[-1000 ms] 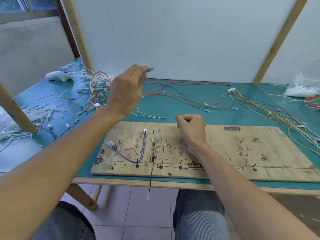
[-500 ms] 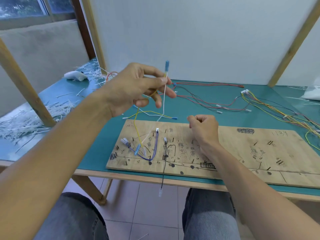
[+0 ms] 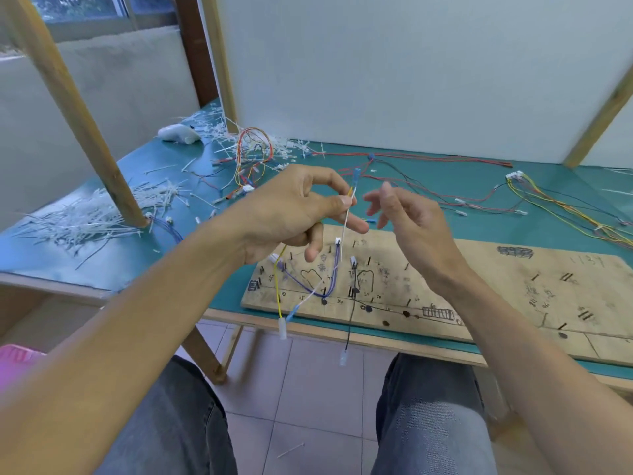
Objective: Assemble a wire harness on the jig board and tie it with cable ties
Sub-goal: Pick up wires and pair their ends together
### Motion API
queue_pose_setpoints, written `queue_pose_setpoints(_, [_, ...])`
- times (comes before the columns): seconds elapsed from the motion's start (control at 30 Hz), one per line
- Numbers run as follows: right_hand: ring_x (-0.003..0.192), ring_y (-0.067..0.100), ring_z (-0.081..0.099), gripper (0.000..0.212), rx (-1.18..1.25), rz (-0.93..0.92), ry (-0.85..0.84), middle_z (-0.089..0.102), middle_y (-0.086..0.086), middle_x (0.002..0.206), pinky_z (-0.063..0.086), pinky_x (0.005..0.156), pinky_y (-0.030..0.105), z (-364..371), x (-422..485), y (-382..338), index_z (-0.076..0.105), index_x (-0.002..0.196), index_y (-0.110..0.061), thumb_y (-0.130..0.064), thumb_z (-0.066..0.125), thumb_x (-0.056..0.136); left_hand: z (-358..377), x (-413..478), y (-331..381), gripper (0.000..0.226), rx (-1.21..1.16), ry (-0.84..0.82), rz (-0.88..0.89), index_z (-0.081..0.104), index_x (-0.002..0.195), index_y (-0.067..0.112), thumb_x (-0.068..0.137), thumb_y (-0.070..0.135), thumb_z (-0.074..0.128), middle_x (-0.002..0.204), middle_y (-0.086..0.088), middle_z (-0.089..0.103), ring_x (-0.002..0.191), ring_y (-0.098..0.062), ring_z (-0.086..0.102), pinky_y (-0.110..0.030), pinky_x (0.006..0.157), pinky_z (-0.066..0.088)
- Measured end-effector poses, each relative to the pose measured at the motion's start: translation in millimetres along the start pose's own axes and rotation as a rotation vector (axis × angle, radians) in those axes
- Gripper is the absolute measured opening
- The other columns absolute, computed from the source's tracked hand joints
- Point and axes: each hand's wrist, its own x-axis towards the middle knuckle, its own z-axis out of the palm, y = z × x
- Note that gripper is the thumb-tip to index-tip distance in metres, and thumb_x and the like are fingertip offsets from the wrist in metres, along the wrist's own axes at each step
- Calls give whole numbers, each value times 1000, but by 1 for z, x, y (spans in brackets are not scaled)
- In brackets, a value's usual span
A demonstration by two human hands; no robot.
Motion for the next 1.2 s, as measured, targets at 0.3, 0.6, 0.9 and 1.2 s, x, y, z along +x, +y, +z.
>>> queue_pose_setpoints(0.3, [75, 14, 66, 4, 320, -18, -89, 74, -3, 83, 53, 65, 31, 28, -13, -43, 78, 93, -20, -23, 78, 96, 10, -25, -16, 24, 37, 45, 25, 60, 119, 4, 109, 25, 54, 95, -5, 81, 42, -20, 65, -20, 39, 19])
queue_pose_setpoints(0.6, [60, 19, 67, 6, 242, 50, -201, 70, 7, 71, 57, 61, 27, 27, -5, -41, 75, 96, -4, -9, 75, 97, 10, -55, -49, 26, 72, 108, -41, 78, 101, 14, 105, 33, 61, 83, -7, 80, 67, -40, 46, -43, 64, 41])
queue_pose_setpoints(0.9, [63, 25, 75, 10, 46, 127, -232, 69, 7, 70, 61, 58, 35, 33, 5, -17, 73, 98, -5, -3, 79, 92, 47, -68, -78, 13, 182, 349, -89, 61, 96, 19, 107, 23, 54, 69, 1, 77, 43, -24, 68, -26, 41, 51])
queue_pose_setpoints(1.2, [60, 22, 74, 11, 59, 232, -281, 73, 12, 72, 54, 50, 28, 35, 15, -14, 72, 97, -3, -5, 81, 91, 56, -74, -91, 8, -54, 163, -240, 37, 106, 24, 107, 16, 36, 71, -16, 75, 59, -35, 74, -31, 47, 53])
